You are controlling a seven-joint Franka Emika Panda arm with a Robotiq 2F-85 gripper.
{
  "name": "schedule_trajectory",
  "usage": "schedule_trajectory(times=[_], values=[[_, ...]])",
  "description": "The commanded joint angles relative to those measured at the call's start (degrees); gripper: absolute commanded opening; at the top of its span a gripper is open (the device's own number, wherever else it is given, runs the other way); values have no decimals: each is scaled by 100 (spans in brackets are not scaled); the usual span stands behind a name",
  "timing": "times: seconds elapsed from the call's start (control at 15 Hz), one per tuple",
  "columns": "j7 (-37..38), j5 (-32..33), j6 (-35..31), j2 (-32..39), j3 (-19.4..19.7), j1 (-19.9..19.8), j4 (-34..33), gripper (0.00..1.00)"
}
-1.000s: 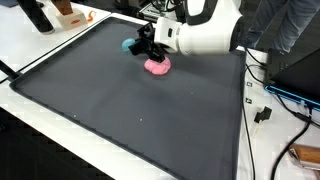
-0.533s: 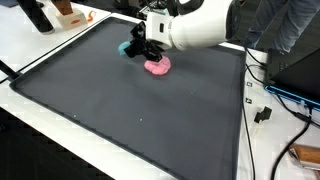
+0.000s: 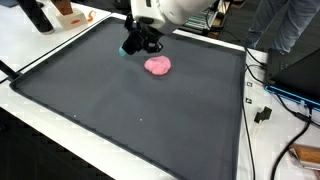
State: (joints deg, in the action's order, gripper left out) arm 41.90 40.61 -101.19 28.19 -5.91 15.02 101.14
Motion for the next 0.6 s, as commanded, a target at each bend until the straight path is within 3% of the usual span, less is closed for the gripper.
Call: schedule_trajectory(times=[0.0, 0.53], values=[[-780, -724, -678, -702, -78, -319, 623, 25], [-2572, -2663, -1380, -1666, -48, -661, 1198, 25]])
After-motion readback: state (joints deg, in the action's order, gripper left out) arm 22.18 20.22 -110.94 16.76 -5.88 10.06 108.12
